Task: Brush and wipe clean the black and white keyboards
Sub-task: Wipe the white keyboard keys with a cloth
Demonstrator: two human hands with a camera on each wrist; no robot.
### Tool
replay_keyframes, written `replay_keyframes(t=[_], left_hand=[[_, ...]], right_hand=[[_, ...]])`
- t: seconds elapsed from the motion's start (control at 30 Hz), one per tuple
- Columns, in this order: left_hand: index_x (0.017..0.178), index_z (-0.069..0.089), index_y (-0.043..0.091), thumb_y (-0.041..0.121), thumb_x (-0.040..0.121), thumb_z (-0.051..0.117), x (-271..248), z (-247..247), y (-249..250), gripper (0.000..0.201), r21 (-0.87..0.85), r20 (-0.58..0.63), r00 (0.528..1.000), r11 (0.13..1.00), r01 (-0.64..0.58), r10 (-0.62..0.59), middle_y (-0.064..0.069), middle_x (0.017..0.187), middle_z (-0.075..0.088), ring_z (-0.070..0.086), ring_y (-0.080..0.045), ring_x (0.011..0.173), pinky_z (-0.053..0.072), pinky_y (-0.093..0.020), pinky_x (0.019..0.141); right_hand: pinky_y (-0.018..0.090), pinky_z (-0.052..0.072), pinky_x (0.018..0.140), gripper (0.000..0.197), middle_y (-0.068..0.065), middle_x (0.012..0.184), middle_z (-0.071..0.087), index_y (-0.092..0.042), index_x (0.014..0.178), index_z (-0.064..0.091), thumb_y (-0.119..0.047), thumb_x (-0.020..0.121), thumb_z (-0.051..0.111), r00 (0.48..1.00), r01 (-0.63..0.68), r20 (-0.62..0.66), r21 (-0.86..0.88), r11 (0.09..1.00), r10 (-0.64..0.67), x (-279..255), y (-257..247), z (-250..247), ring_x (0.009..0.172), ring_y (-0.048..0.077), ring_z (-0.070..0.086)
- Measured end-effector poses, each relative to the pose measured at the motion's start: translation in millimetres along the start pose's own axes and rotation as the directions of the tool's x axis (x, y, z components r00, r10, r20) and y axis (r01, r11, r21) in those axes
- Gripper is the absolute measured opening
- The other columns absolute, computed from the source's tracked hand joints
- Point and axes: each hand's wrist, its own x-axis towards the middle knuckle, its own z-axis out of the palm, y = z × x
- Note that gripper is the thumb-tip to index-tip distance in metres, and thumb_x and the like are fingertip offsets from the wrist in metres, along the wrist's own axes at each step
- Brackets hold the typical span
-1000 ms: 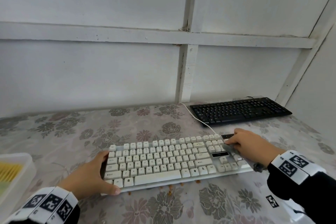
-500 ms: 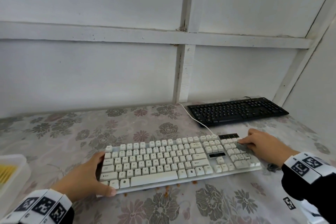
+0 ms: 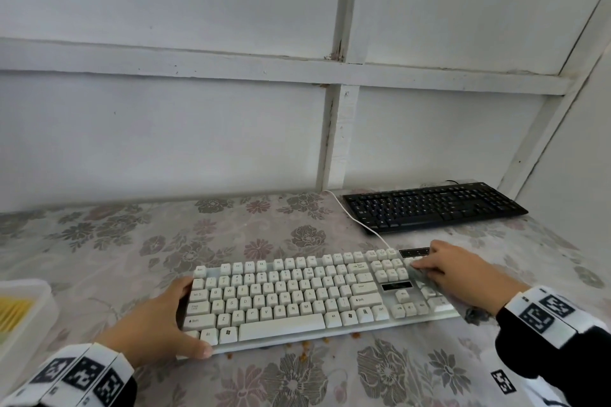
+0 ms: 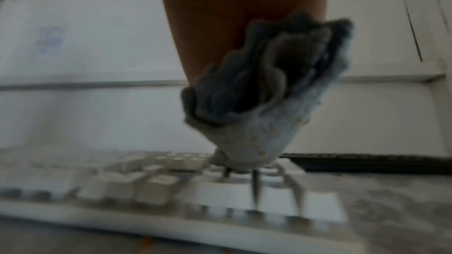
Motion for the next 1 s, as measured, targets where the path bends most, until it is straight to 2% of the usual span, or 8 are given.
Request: replay_keyframes(t=[0.17,0.3,0.43,0.5,0.63,0.7,0.77,1.0], left_hand=[[0.143,0.012,0.033,0.043,0.058,0.083,-0.5,-0.1,0.6,0.111,-0.006,0.005,1.0,1.0,0.004,-0.004,0.021,0.111,0.045,0.049,-0.002,0.097,0.036,-0.016,0.08],[0.143,0.013,0.031,0.04,0.059,0.083,-1.8,0.3,2.3,0.11,-0.013,0.004,1.0,1.0,0.01,-0.01,0.022,0.109,0.045,0.048,-0.002,0.096,0.036,-0.018,0.084],[0.143,0.012,0.031,0.041,0.059,0.083,-1.4,0.3,1.2,0.111,0.008,0.007,1.0,1.0,0.016,-0.016,0.021,0.109,0.047,0.049,-0.003,0.097,0.037,-0.018,0.085],[0.142,0.011,0.032,0.042,0.059,0.082,-1.1,0.1,0.1,0.11,0.006,0.008,1.0,1.0,0.014,-0.014,0.021,0.11,0.047,0.05,-0.003,0.098,0.038,-0.018,0.086],[0.142,0.013,0.033,0.044,0.055,0.083,-0.3,0.1,-0.9,0.112,-0.002,0.01,1.0,1.0,0.013,-0.013,0.022,0.113,0.049,0.052,-0.002,0.1,0.039,-0.018,0.086],[0.141,0.014,0.034,0.042,0.056,0.083,-1.1,-0.1,0.0,0.109,-0.005,0.01,1.0,1.0,0.008,-0.008,0.024,0.11,0.048,0.051,0.0,0.099,0.039,-0.017,0.084],[0.141,0.014,0.034,0.041,0.057,0.083,-2.0,-0.1,1.7,0.108,-0.003,0.008,1.0,1.0,0.0,0.0,0.024,0.11,0.047,0.051,0.0,0.099,0.039,-0.017,0.083],[0.143,0.01,0.033,0.046,0.058,0.081,-1.7,-0.5,2.0,0.112,0.034,0.004,1.0,0.999,0.023,-0.023,0.019,0.113,0.047,0.05,-0.004,0.098,0.04,-0.019,0.088]], right_hand=[[0.018,0.03,0.052,0.03,-0.009,0.084,0.039,-0.034,0.119,0.063,-0.031,0.099,0.042,0.999,-0.054,0.001,-0.06,0.997,0.054,-2.5,19.2,0.3,0.068,0.002,0.041],[0.016,0.03,0.054,0.028,-0.008,0.085,0.045,-0.034,0.117,0.065,-0.029,0.098,0.046,0.994,-0.112,-0.019,0.007,0.994,0.112,-3.1,34.6,0.2,0.075,0.007,0.049],[0.012,0.027,0.05,0.026,-0.012,0.078,0.04,-0.024,0.1,0.074,-0.033,0.096,0.049,0.984,-0.178,-0.018,-0.007,0.984,0.177,-1.5,39.2,-4.3,0.064,0.001,0.044],[0.011,0.027,0.052,0.025,-0.014,0.078,0.038,-0.023,0.104,0.073,-0.03,0.096,0.051,0.978,-0.206,-0.019,0.017,0.978,0.206,-0.5,39.7,-8.1,0.066,0.001,0.045],[0.011,0.028,0.054,0.026,-0.012,0.085,0.041,-0.024,0.11,0.069,-0.03,0.096,0.048,0.992,-0.109,-0.05,0.064,0.992,0.112,2.8,15.2,-13.8,0.077,0.003,0.043],[0.014,0.032,0.055,0.026,-0.011,0.086,0.043,-0.031,0.115,0.066,-0.031,0.096,0.049,0.999,-0.032,-0.011,0.101,0.994,0.034,3.4,-2.3,-9.7,0.074,0.002,0.043],[0.014,0.033,0.054,0.026,-0.011,0.084,0.041,-0.03,0.114,0.067,-0.032,0.096,0.047,1.0,-0.021,0.002,0.077,0.997,0.02,2.1,-7.2,-3.1,0.07,-0.001,0.042],[0.013,0.029,0.051,0.031,-0.009,0.08,0.041,-0.024,0.107,0.071,-0.039,0.095,0.047,0.983,-0.178,-0.03,0.04,0.983,0.179,-6.7,27.7,-1.9,0.065,0.002,0.043]])
